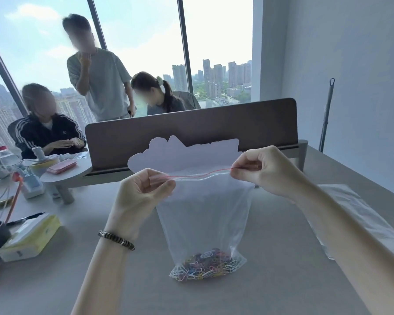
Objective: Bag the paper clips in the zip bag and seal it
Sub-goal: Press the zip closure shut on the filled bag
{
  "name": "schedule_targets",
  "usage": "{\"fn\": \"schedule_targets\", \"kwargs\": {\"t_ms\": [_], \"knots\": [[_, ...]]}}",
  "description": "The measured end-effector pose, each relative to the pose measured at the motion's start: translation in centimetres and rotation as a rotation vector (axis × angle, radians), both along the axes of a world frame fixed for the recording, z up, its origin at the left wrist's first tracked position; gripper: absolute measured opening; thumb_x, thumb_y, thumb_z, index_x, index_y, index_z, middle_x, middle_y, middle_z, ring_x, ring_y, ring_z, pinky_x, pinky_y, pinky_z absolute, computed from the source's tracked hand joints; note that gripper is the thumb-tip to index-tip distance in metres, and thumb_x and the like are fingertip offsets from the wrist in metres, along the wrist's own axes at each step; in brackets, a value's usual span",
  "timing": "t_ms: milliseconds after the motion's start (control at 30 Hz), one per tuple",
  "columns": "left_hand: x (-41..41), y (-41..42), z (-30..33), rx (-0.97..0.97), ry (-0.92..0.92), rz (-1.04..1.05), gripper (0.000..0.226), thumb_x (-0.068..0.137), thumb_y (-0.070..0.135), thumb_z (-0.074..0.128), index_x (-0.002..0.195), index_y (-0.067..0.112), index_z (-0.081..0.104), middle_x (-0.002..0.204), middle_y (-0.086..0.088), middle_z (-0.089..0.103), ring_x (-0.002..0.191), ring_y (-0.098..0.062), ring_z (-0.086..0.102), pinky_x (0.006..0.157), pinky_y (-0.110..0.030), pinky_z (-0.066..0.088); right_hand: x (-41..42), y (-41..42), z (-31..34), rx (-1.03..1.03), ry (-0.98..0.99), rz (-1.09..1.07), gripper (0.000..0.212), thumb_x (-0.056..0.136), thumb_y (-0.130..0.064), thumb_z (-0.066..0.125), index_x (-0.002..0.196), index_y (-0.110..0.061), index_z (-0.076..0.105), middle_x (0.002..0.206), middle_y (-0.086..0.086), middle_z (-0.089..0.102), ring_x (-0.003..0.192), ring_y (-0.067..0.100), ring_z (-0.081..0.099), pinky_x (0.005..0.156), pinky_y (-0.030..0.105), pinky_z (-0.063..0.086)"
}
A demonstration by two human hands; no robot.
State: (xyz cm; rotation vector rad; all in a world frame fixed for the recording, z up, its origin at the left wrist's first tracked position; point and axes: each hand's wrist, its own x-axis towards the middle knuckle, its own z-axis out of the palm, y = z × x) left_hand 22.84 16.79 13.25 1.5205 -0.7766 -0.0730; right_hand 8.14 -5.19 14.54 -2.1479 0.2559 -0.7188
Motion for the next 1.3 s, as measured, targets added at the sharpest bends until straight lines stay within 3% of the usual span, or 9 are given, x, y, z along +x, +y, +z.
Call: {"fn": "schedule_targets", "kwargs": {"t_ms": [167, 300, 433, 600, 700, 833, 1033, 1133, 1300], "knots": [[0.0, 0.1, 0.1, 0.012, -0.055, -0.032, 0.003, 0.079, -0.002, 0.072, 0.078, -0.001, 0.069, 0.066, 0.001, 0.070, 0.058, -0.009, 0.062, 0.061, -0.017, 0.050, 0.0, 0.4, 0.0, -0.023, 0.018, -0.043, 0.013, 0.083, -0.023, 0.074, 0.071, -0.026, 0.071, 0.073, -0.016, 0.069, 0.068, -0.003, 0.063, 0.064, 0.017, 0.042], [-0.2, 0.1, 0.3, -0.020, -0.038, -0.018, 0.005, 0.077, -0.001, 0.074, 0.077, 0.002, 0.070, 0.067, 0.001, 0.071, 0.062, -0.012, 0.063, 0.064, -0.022, 0.050, 0.0, 1.1, 0.0, 0.012, 0.025, -0.027, 0.014, 0.076, -0.035, 0.078, 0.076, -0.023, 0.071, 0.079, -0.009, 0.075, 0.082, 0.009, 0.072, 0.075, 0.035, 0.055], [-0.6, 0.1, 0.3, -0.015, -0.017, -0.037, 0.008, 0.080, 0.004, 0.070, 0.075, 0.001, 0.064, 0.068, -0.001, 0.065, 0.063, -0.014, 0.057, 0.064, -0.022, 0.049, 0.4, 1.7, -0.4, 0.139, -0.086, 0.001, 0.013, 0.077, -0.014, 0.082, 0.082, -0.020, 0.072, 0.078, -0.006, 0.077, 0.073, 0.006, 0.073, 0.071, 0.029, 0.057], [-1.6, -0.3, 0.1, 0.036, -0.034, -0.074, 0.011, 0.083, 0.006, 0.070, 0.074, 0.005, 0.063, 0.060, 0.009, 0.062, 0.056, -0.001, 0.054, 0.052, -0.008, 0.040, 0.2, 2.1, -0.4, 0.250, -0.074, 0.033, 0.050, 0.078, -0.011, 0.082, 0.122, -0.028, 0.066, 0.086, -0.003, 0.079, 0.074, 0.011, 0.074, 0.064, 0.024, 0.057], [-1.6, -0.5, -0.1, 0.039, -0.053, -0.098, 0.006, 0.081, 0.005, 0.073, 0.078, 0.001, 0.068, 0.062, 0.010, 0.066, 0.058, -0.001, 0.058, 0.058, -0.011, 0.044, 0.1, 2.2, -0.5, 0.237, -0.071, 0.023, 0.038, 0.078, -0.010, 0.082, 0.112, -0.025, 0.072, 0.086, -0.002, 0.079, 0.077, 0.011, 0.074, 0.069, 0.024, 0.057], [-1.6, -0.5, -0.2, 0.001, -0.052, -0.083, 0.006, 0.077, 0.000, 0.075, 0.078, -0.002, 0.069, 0.068, 0.004, 0.070, 0.065, -0.005, 0.064, 0.063, -0.013, 0.048, -0.4, 2.4, -0.4, 0.226, -0.096, 0.005, 0.031, 0.078, -0.009, 0.082, 0.102, -0.025, 0.075, 0.081, -0.005, 0.078, 0.078, 0.004, 0.071, 0.077, 0.014, 0.054], [-2.0, -0.7, 0.3, 0.016, -0.074, -0.081, 0.007, 0.079, -0.002, 0.071, 0.077, -0.004, 0.065, 0.072, -0.007, 0.067, 0.061, -0.011, 0.061, 0.065, -0.018, 0.050, -0.7, 2.6, 0.2, 0.225, -0.053, 0.056, 0.029, 0.078, -0.010, 0.081, 0.101, -0.026, 0.075, 0.084, -0.004, 0.077, 0.082, 0.005, 0.071, 0.084, 0.025, 0.054], [-2.2, -0.6, 0.4, 0.041, -0.057, -0.104, 0.008, 0.079, 0.001, 0.073, 0.080, -0.004, 0.066, 0.072, -0.004, 0.070, 0.060, -0.012, 0.063, 0.064, -0.020, 0.052, -0.7, 2.7, 0.3, 0.209, -0.043, 0.072, 0.025, 0.075, -0.013, 0.084, 0.098, -0.023, 0.077, 0.085, -0.002, 0.078, 0.082, 0.006, 0.072, 0.090, 0.032, 0.056], [-2.2, -0.5, 0.5, 0.125, -0.095, -0.133, 0.006, 0.074, 0.008, 0.079, 0.079, 0.008, 0.076, 0.077, -0.005, 0.076, 0.069, -0.011, 0.067, 0.069, -0.026, 0.054, -1.0, 2.7, 0.4, 0.163, -0.058, 0.064, 0.022, 0.075, -0.008, 0.084, 0.093, -0.019, 0.078, 0.076, 0.000, 0.076, 0.073, 0.003, 0.069, 0.082, 0.025, 0.056]]}}
